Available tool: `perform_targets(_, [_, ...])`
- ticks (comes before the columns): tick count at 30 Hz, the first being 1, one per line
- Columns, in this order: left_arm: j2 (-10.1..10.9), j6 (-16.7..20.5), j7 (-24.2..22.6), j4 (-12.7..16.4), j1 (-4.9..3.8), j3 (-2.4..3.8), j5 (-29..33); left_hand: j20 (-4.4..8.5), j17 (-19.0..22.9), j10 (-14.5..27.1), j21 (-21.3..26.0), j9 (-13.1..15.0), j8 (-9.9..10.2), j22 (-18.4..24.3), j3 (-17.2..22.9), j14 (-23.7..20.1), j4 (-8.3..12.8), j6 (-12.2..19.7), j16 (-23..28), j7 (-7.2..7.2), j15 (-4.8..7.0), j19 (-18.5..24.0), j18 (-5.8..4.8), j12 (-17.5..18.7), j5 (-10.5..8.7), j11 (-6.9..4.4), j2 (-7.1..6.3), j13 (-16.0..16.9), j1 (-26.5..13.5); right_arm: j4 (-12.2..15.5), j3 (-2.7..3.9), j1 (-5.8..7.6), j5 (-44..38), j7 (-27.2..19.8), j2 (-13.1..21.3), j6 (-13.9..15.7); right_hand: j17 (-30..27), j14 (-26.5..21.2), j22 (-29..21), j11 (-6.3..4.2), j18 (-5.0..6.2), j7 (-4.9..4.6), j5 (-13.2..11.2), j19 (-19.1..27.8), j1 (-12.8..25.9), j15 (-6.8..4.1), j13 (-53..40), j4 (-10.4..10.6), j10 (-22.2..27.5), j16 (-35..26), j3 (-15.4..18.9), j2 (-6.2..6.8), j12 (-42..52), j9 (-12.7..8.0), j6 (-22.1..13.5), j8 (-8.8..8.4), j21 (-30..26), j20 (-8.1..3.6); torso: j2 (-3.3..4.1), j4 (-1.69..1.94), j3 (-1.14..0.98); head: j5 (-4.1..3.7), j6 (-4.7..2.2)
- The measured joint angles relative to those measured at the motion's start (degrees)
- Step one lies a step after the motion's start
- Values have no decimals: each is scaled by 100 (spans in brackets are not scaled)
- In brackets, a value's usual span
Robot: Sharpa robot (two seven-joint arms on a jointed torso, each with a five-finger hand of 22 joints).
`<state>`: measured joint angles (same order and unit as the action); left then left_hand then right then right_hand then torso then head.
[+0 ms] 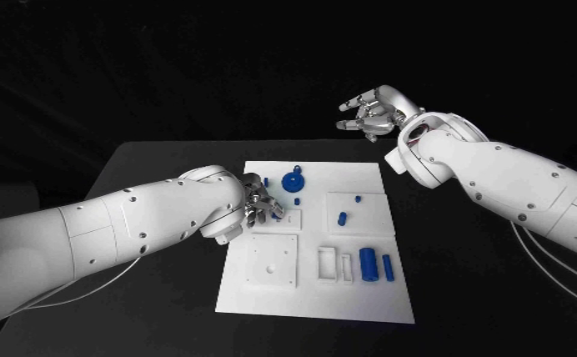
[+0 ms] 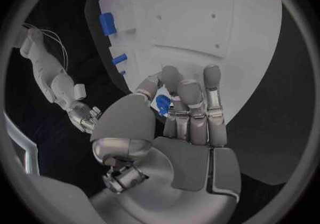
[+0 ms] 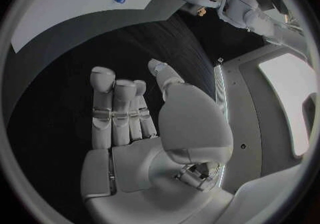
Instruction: Assemble the parts on the task board
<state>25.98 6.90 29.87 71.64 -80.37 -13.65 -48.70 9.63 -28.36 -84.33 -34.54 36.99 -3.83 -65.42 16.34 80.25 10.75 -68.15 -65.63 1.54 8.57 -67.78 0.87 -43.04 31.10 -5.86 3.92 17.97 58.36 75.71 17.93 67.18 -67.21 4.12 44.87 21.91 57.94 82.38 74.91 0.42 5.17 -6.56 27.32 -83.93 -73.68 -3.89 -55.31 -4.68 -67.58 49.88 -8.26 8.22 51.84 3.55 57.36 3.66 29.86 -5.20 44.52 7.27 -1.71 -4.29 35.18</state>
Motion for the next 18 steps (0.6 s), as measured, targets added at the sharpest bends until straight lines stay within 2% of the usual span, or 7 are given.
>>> perform_targets(18, [5, -133, -1, -30, -4, 13, -67, 0, 1, 1, 119, 31, 17, -133, 12, 0, -9, 0, 0, 0, -2, -42, -1, -22, 4, 1, -7, -26, 7, -32, 0, 1, -23, 15, -22, -25, 11, 0, -1, 0, -29, 1, 20, 0, 23, 0, -1, -38, 0, 0, -38, -24, 0, 0, -1, 0, 0, 0, -5, 2, 7, 7, 41])
